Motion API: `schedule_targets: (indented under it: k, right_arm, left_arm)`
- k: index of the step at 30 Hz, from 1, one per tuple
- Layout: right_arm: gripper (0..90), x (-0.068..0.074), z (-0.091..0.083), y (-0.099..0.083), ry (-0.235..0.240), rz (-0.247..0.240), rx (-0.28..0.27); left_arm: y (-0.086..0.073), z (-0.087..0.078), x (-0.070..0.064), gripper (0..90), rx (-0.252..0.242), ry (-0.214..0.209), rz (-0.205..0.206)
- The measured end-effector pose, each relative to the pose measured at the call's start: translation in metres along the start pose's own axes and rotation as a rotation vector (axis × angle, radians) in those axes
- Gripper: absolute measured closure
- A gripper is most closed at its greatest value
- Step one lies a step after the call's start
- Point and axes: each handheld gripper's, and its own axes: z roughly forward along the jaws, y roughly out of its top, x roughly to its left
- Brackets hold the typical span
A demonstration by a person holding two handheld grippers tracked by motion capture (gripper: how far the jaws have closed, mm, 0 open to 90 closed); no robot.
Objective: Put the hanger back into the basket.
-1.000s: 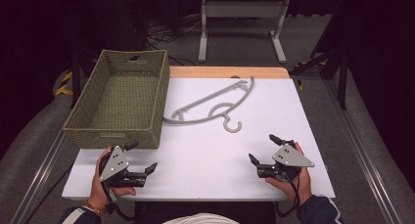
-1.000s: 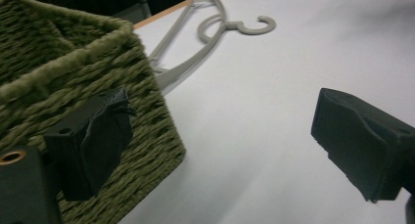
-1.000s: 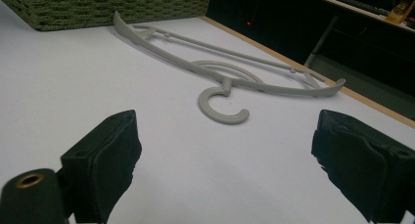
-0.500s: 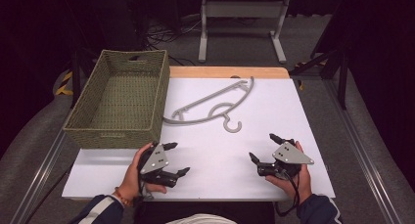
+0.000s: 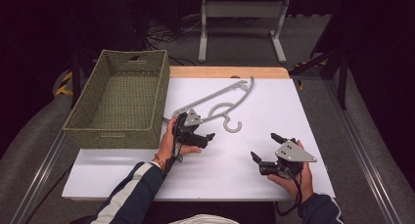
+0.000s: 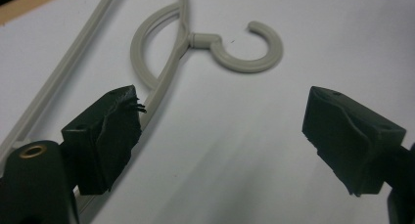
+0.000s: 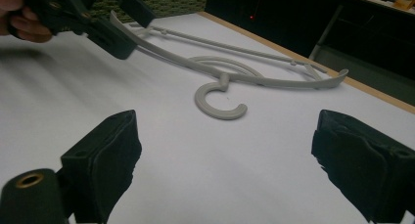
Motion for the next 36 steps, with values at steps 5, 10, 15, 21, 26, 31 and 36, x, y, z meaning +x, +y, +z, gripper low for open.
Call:
schedule_targets:
  k: [5, 10, 15, 21, 26, 31, 36]
  right_arm:
    - [10.7, 0.0, 0.003, -0.001, 0.019, 0.014, 0.021]
    - [10.7, 0.002, 0.005, -0.001, 0.031, 0.018, 0.031]
    - [10.6, 0.001, 0.006, -0.002, 0.041, 0.022, 0.039]
    - [10.6, 0.0, 0.006, -0.002, 0.045, 0.041, 0.043]
    - [10.6, -0.001, 0.007, -0.002, 0.043, 0.041, 0.046]
    - [10.7, 0.0, 0.008, -0.003, 0.041, 0.036, 0.051]
    - [11.3, -0.001, 0.007, -0.002, 0.041, 0.038, 0.053]
  left_arm:
    - [0.012, 0.017, 0.008, 15.9, 0.08, 0.022, -0.031]
    - [0.019, 0.032, 0.017, 18.6, 0.13, 0.02, -0.057]
    - [0.024, 0.042, 0.03, 25.1, 0.209, 0.015, -0.082]
    - [0.023, 0.046, 0.036, 31.6, 0.26, 0.005, -0.09]
    - [0.023, 0.047, 0.04, 38.0, 0.286, 0.001, -0.081]
    - [0.025, 0.045, 0.036, 58.9, 0.297, -0.017, -0.063]
    - [0.029, 0.045, 0.03, 75.4, 0.326, -0.032, -0.009]
